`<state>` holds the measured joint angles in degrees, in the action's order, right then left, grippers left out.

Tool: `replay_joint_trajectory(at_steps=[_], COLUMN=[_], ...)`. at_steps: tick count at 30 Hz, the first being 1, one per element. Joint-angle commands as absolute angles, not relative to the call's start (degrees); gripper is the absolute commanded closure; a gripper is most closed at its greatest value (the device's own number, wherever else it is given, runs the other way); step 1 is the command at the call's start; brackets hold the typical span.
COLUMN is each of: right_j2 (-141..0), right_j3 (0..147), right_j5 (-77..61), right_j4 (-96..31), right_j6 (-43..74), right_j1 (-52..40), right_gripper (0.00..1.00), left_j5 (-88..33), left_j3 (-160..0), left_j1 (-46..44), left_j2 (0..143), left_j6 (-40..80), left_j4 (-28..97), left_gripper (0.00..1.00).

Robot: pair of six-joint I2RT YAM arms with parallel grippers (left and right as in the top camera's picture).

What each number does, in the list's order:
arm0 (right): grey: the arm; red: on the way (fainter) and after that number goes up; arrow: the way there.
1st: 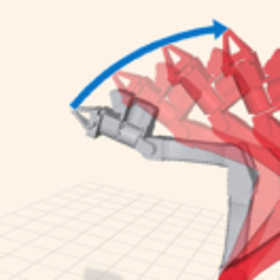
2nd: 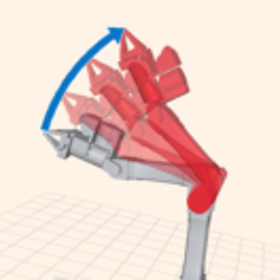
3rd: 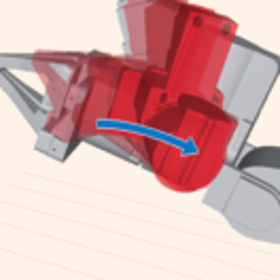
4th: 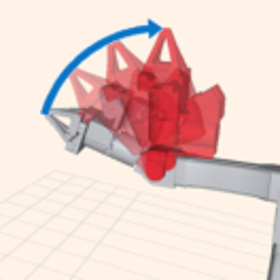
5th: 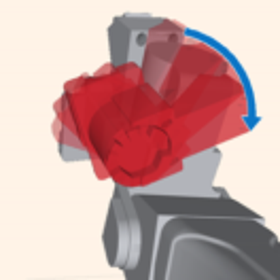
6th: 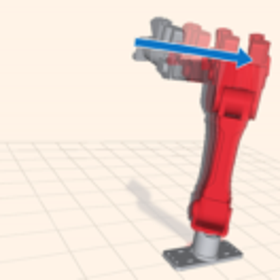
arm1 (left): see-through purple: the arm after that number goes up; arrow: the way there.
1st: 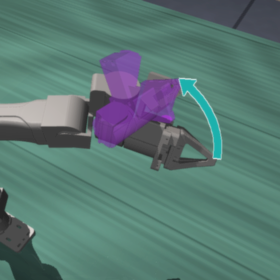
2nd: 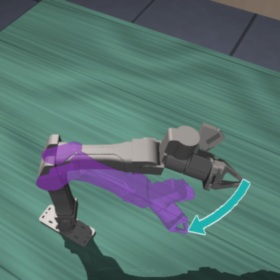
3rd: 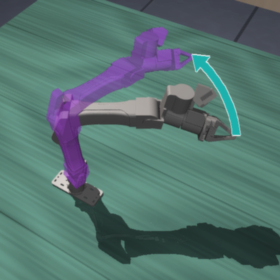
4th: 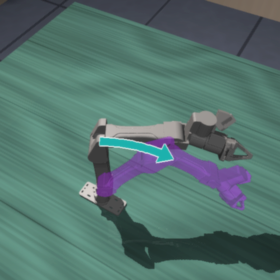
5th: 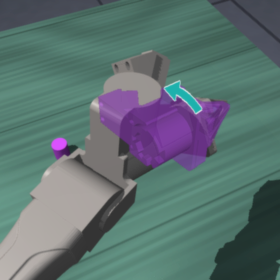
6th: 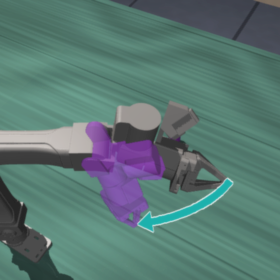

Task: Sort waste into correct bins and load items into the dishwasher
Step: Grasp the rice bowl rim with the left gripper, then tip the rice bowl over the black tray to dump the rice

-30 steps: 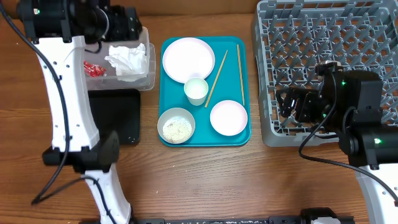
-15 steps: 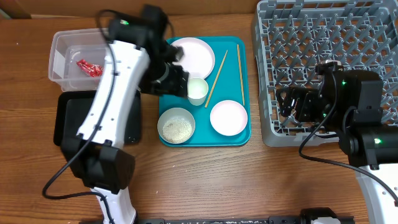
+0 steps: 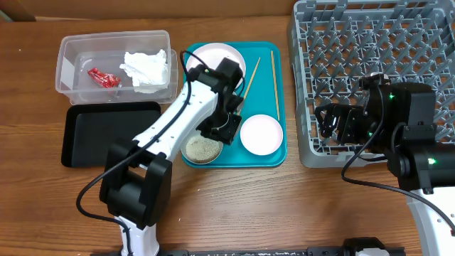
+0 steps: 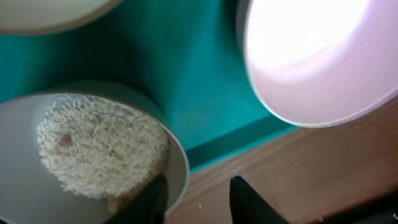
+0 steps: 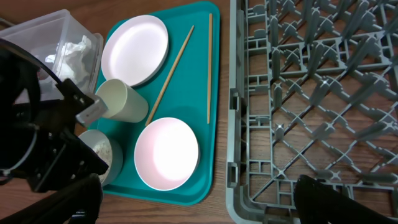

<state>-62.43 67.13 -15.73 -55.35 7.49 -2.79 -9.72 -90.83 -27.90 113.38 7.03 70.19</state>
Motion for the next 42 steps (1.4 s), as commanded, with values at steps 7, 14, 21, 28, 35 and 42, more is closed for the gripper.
replay_joint_trajectory(at_steps=[7, 14, 21, 28, 35, 42], right_j2=[-62.5, -62.5, -62.5, -62.5, -62.5, -62.5], right_j3=[68.3, 68.3, 68.3, 68.3, 68.3, 68.3], right_j5=[-16.2, -16.2, -16.2, -16.2, -16.2, -16.2], right_j4=[-54.8, -54.8, -54.8, -54.8, -54.8, -54.6], right_j6=[7.5, 7.5, 7.5, 7.5, 7.5, 7.5], right_j1=[-3.3, -3.3, -3.3, -3.3, -3.3, -3.3], right_gripper=[0.0, 0.0, 0.0, 0.0, 0.0, 0.0], left_j5=[-7.1, -7.0, -7.0, -7.0, -7.1, -16.5], left_j3=[-80.4, -79.5, -80.5, -90.5, -99.4, -99.5], left_j1=[-27.9, -27.9, -28.1, -27.2, -23.2, -10.2], left_j2=[112.3, 112.3, 112.3, 110.9, 105.8, 100.2], left_j6=[12.5, 12.5, 12.5, 12.5, 12.4, 3.2], left_j4=[61.2, 59.4, 60.8, 69.9, 77.0, 81.0], left_gripper=[0.69, 0.91, 0.96, 0.96, 0.96, 0.96])
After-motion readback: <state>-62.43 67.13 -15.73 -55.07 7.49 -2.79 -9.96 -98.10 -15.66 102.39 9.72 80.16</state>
